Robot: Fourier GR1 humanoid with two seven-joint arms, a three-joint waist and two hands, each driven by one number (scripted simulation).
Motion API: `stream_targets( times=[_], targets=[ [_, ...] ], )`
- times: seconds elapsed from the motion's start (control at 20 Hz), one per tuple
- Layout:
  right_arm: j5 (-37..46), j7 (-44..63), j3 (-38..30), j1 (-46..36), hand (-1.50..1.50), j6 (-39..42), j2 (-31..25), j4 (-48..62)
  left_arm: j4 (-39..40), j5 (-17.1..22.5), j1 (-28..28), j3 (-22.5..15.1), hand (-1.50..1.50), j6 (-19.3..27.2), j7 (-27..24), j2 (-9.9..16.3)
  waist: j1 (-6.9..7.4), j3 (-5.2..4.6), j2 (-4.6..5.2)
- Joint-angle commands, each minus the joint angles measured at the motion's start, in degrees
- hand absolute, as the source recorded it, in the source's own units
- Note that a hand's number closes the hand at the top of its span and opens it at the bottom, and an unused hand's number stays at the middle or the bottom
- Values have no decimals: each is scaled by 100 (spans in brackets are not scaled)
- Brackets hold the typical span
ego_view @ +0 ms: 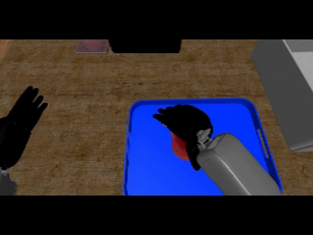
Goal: Pick the pear from the tray and place it in the cardboard box
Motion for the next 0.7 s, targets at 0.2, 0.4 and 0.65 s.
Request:
stream_targets(
  times=[0.2,0.4,0.65],
  targets=[
    [568,-662,-23,6,-150,-780,48,905,-205,-165,280,30,0,-124,-67,-162,23,0,5],
    [647,-316,-173,37,-150,-247,324,524,-468,-201,175,-42,0,26,235,-348,8,0,-3],
    [673,-1095,14,567,150,-584,-179,-126,-133,-238,67,112,0,-174,44,-190,-20,0,-9]
  ],
)
